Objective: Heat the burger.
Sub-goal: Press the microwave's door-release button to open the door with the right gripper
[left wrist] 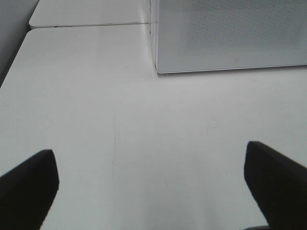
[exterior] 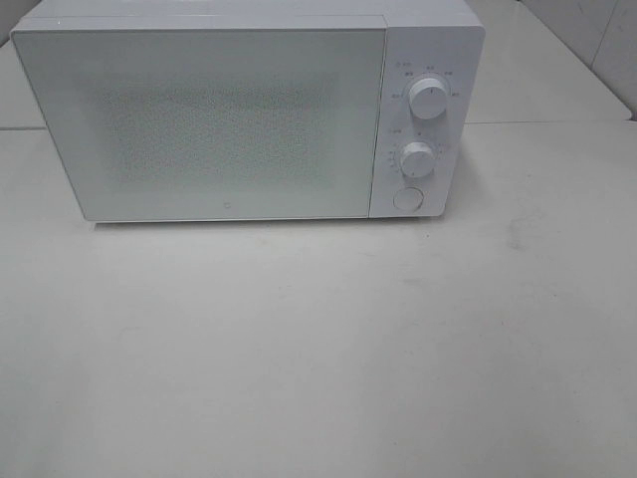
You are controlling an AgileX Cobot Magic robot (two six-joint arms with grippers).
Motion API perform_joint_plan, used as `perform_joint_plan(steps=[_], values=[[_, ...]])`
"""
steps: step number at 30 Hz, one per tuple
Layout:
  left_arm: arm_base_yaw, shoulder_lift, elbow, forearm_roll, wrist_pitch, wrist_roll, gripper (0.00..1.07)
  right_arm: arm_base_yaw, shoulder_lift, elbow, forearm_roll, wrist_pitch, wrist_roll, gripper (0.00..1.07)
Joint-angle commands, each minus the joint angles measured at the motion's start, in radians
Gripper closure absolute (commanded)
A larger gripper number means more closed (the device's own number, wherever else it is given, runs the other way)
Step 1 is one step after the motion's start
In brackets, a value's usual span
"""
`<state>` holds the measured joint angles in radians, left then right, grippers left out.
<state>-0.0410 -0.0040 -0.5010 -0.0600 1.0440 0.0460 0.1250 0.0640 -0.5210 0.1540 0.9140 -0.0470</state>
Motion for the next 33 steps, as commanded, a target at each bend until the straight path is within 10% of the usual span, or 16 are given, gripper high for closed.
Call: perform_joint_plan(steps=[1, 33], values=[[0.002, -0.021, 0.004, 0.004, -0.006, -0.008, 0.03, -0.006, 0.05, -0.008, -0.002, -0.087, 0.007, 0.31], [0.002, -0.021, 0.004, 0.004, -0.006, -0.008, 0.03, -0.006, 0.857, -0.008, -0.02, -0.868, -0.007, 0.31]])
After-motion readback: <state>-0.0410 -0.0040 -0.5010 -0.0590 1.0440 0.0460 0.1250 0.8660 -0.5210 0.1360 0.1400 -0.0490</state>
